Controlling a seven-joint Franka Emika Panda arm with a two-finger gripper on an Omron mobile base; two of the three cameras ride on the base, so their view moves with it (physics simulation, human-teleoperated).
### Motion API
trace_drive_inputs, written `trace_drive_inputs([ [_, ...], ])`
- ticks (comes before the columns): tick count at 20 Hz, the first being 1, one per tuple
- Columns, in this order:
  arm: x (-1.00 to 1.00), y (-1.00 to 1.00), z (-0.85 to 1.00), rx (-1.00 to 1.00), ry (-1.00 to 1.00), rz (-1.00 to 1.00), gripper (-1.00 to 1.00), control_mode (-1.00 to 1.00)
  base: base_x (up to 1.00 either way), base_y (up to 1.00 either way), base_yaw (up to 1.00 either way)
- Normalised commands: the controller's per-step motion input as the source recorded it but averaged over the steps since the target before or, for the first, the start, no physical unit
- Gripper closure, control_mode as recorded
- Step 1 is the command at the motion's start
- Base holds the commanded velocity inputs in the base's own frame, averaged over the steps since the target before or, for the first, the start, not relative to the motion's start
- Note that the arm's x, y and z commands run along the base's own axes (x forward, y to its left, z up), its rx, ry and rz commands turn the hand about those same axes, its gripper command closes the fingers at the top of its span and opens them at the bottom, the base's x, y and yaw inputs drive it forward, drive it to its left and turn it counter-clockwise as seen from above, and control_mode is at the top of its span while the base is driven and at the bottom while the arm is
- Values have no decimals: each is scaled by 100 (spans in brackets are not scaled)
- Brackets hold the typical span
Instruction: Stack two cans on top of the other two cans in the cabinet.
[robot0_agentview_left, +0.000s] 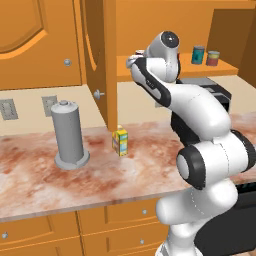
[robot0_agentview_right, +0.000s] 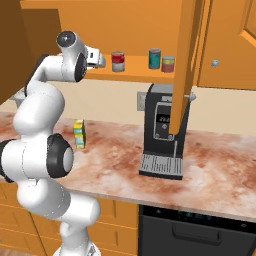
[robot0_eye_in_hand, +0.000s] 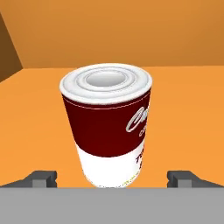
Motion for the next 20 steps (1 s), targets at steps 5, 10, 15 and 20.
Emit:
trace_drive_inputs([
  [5, 28, 0, 0, 0, 0, 0, -100, -100, 0, 0, 0],
  [10, 15, 0, 0, 0, 0, 0, -100, -100, 0, 0, 0],
  [15, 11, 0, 0, 0, 0, 0, -100, -100, 0, 0, 0],
  [20, 1, 0, -2, 0, 0, 0, 100, -100, 0, 0, 0],
])
